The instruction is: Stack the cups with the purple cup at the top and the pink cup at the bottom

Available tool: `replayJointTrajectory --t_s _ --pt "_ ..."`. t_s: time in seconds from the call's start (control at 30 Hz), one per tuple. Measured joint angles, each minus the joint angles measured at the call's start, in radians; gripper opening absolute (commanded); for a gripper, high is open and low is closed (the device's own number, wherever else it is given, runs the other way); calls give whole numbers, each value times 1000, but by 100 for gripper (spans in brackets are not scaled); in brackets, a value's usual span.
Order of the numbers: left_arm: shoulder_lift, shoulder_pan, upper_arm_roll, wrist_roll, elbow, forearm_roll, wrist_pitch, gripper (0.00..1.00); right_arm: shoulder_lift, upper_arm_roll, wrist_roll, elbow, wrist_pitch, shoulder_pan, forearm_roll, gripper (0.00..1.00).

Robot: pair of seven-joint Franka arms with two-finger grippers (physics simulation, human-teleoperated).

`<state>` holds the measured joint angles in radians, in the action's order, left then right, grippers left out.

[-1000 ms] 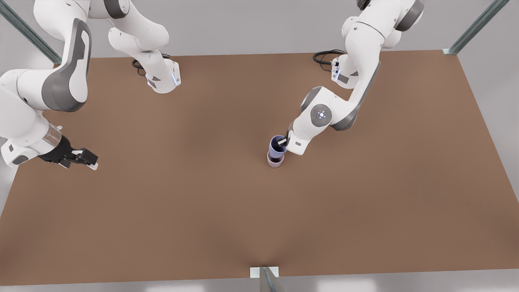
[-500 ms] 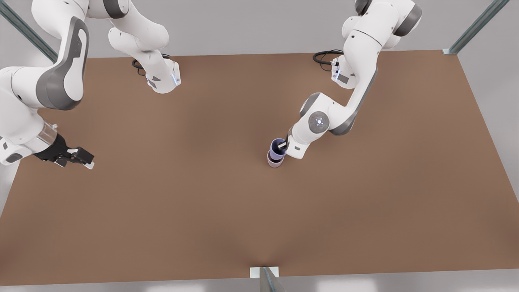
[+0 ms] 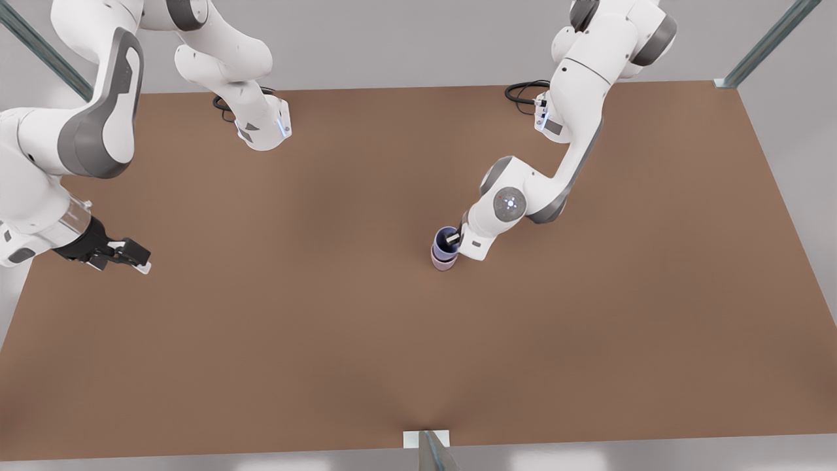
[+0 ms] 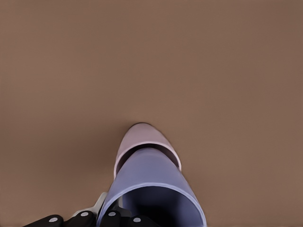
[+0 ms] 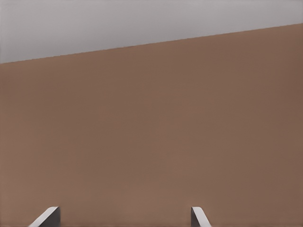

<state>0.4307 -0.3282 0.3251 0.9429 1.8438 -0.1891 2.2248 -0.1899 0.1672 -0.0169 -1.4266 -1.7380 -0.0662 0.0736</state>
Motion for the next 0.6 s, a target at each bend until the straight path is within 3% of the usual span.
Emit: replayJointTrajectory --t_s 0.03,0.4,0.47,0.5,0.6 --pt "5 0 0 -2 0 -9 2 48 0 0 0 0 0 1 1 100" --pt "9 0 -1 -4 -1 -39 3 51 -2 -1 0 0 0 1 0 100" --pt "8 0 -2 -6 -3 -37 3 82 -2 -1 0 0 1 0 0 100" --pt "9 0 -1 -4 -3 -28 3 91 -3 -1 0 0 0 -1 0 100" --pt "8 0 -2 -3 -3 -11 3 98 -2 -1 0 0 0 -1 0 100"
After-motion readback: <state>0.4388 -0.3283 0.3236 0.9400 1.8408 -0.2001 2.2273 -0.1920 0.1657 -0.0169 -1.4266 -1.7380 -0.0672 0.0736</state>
